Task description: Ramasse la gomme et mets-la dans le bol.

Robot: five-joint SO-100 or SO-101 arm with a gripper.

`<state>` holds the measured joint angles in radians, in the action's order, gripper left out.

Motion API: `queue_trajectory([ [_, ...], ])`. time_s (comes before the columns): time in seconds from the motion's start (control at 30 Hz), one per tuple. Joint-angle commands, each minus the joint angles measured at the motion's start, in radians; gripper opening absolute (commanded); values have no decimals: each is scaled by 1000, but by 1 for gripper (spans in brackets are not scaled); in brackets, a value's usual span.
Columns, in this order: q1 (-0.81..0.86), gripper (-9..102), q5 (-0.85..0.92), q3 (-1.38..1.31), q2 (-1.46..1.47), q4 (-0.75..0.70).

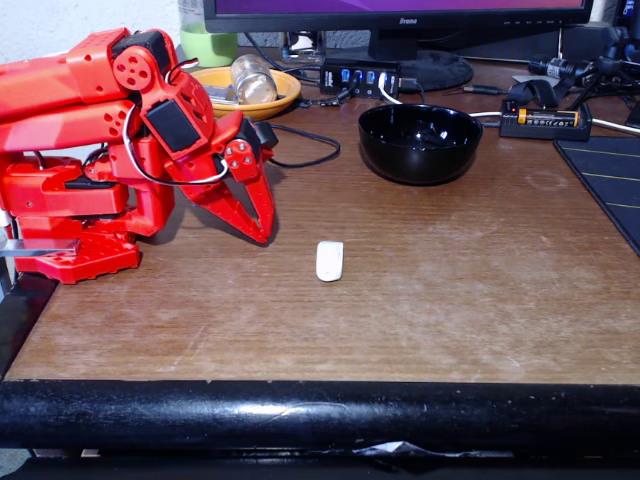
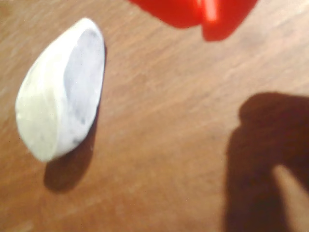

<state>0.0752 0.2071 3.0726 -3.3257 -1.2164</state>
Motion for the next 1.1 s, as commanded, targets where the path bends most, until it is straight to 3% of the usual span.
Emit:
queue_trajectory([
  [0.0, -52, -6, 17, -57, 117, 32],
  [0.2, -57, -6, 43, -256, 463, 104],
  [0.43, -34, -6, 72, -569, 807, -12],
  [0.73, 28, -6, 114, -641, 778, -92],
  [0.97, 104, -6, 137, -617, 894, 78],
  [1.07, 110, -6, 130, -703, 1014, 69],
])
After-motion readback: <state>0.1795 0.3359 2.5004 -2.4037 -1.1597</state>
